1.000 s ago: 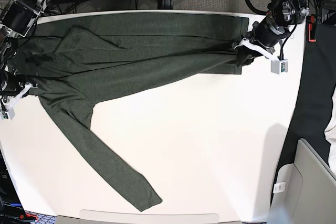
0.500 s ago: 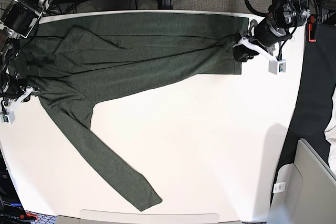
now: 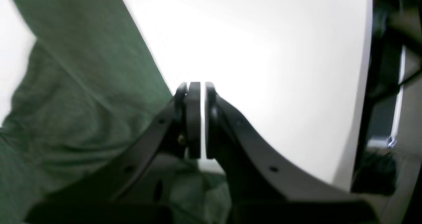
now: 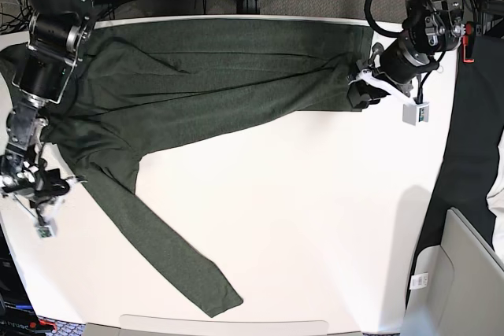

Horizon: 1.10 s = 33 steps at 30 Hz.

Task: Fold the T-shirt properly

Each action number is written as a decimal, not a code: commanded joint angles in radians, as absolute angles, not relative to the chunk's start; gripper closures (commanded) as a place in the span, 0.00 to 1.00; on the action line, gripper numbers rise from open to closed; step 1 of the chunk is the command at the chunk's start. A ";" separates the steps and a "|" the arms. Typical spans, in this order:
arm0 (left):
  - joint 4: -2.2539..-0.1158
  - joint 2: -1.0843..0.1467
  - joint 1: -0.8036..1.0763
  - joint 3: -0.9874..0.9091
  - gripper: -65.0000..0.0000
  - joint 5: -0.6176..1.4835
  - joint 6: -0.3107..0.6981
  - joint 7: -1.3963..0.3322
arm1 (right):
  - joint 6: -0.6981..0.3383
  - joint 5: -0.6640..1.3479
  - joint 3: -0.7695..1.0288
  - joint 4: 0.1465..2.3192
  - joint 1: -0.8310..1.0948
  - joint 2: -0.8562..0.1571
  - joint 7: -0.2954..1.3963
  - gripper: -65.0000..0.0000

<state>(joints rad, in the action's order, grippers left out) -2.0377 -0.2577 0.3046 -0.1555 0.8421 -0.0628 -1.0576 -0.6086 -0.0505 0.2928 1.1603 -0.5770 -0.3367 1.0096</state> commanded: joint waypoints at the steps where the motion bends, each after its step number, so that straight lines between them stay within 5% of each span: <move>1: -2.054 -0.265 0.303 -0.159 0.72 0.854 -0.061 -1.049 | -0.604 -0.079 0.294 1.139 -0.624 -0.349 0.990 0.90; 5: -2.054 -0.265 0.305 -0.160 0.72 0.854 -0.061 -1.049 | -0.604 -0.128 0.326 1.035 -0.671 -0.326 0.946 0.66; 8: -2.054 -0.265 0.305 -0.159 0.72 0.854 -0.059 -1.049 | -0.604 -0.153 0.329 1.020 -0.673 -0.325 0.911 0.59; 33: -2.054 -0.265 0.303 -0.159 0.72 0.855 -0.054 -1.049 | -0.602 -0.153 0.320 0.704 -0.684 -0.318 0.756 0.63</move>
<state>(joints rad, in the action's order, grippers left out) -2.0377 -0.2577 0.3073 -0.1555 0.8421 -0.0593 -1.0584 -0.5991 -0.1318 0.3222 0.7048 -0.6678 -0.3157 0.7326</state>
